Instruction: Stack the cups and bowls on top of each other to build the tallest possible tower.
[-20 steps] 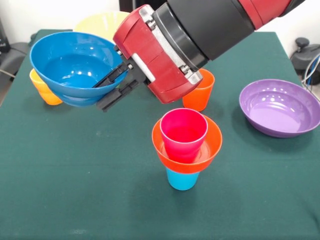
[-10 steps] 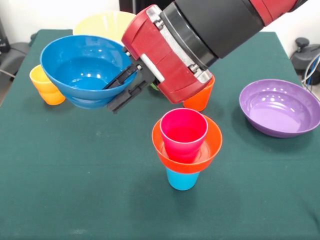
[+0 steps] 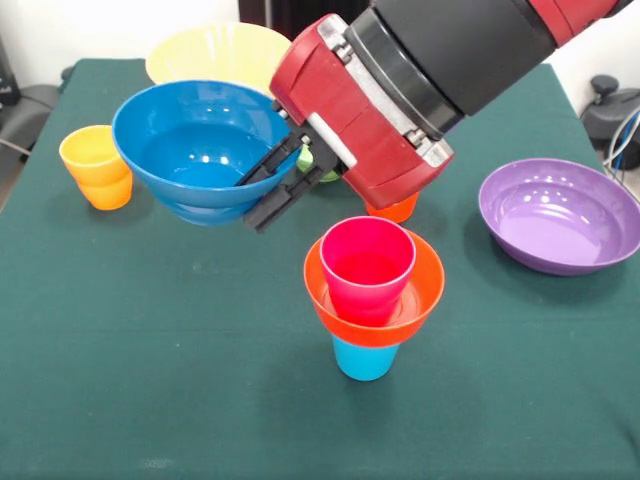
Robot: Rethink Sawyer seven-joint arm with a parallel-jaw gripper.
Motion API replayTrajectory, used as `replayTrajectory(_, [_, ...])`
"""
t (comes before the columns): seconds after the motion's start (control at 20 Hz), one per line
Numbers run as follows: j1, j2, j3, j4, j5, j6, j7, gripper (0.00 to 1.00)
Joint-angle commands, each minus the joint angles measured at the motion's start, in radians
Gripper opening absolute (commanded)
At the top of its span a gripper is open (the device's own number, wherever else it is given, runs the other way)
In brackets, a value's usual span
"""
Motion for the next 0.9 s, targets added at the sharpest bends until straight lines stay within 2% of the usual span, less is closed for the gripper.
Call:
replayTrajectory(0.05, [0.006,0.032,0.076,0.049,0.063,0.055,0.235,0.00])
replayTrajectory(0.45, [0.026,0.047,0.045,-0.003,0.125,0.146,0.245,0.00])
replayTrajectory(0.9, [0.049,0.080,-0.003,-0.046,0.165,0.181,0.275,0.00])
